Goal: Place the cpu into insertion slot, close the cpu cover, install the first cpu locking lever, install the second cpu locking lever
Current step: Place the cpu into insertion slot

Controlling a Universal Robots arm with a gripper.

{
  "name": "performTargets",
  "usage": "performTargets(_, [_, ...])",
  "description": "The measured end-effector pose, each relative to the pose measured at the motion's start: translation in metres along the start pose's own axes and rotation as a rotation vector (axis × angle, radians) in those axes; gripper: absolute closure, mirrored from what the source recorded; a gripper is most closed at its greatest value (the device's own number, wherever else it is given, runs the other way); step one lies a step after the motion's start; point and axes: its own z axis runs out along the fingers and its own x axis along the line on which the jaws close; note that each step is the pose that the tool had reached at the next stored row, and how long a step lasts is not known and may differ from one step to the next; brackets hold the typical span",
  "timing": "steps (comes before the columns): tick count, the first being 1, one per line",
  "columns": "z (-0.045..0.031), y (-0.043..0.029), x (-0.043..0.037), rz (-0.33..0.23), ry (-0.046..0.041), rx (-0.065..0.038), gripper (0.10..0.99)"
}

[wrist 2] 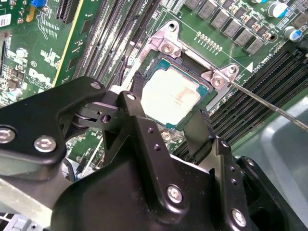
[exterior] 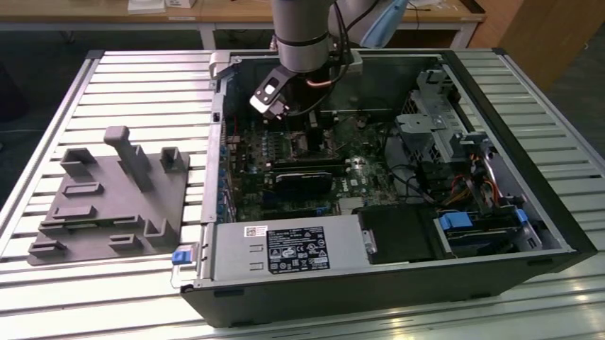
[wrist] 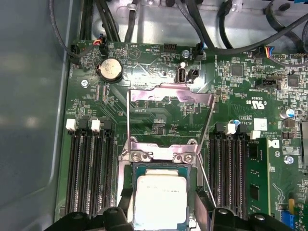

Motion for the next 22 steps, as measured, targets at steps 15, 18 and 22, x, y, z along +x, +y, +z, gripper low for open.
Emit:
performTargets(15, [-0.0009, 0.0001, -0.0001, 0.000, -0.0002, 0.000, 0.902])
performTargets(18, [-0.0011, 0.0001, -0.0001, 0.000, -0.0002, 0.000, 0.980])
performTargets(22, [-0.0013, 0.0003, -0.0001, 0.000, 0.0000, 0.002, 0.980])
